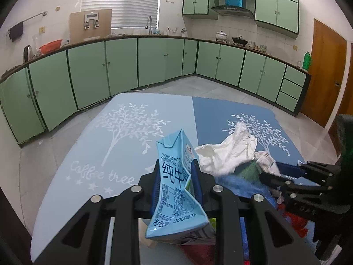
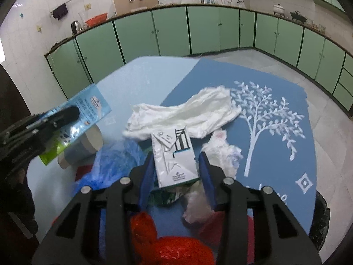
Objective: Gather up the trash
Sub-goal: 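Hold the milk carton with the left gripper while the right gripper lifts the white carton, then carry both cartons over the black bin and open both grippers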
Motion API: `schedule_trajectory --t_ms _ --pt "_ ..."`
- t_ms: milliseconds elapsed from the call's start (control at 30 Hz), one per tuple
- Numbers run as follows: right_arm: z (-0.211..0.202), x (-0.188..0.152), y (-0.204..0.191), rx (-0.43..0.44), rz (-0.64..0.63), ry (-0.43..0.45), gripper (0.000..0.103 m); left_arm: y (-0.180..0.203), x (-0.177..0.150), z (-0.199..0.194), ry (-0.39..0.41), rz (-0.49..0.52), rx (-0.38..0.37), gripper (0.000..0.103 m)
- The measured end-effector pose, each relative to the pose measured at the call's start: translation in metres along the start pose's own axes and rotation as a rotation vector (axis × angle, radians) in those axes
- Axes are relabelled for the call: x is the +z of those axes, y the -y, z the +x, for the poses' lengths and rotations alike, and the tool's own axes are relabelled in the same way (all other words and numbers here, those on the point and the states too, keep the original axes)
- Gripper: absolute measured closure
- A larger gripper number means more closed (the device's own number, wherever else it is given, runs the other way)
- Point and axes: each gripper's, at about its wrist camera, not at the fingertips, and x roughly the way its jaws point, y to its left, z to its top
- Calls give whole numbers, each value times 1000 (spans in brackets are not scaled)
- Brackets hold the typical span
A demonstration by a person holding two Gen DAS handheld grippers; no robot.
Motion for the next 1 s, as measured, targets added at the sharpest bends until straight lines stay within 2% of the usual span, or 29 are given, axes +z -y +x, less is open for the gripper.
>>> schedule_trajectory --t_ms 200,533,733,1000 --pt "-33 14 1 6 -1 115 66 5 6 -14 39 4 -8 77" --pt "-67 27 11 -27 13 235 66 14 20 -34 97 16 -23 77" --pt "-87 36 18 -53 9 299 67 24 31 -42 128 31 -41 77" --pt "-110 32 32 -85 22 338 67 47 42 -49 159 59 -80 77"
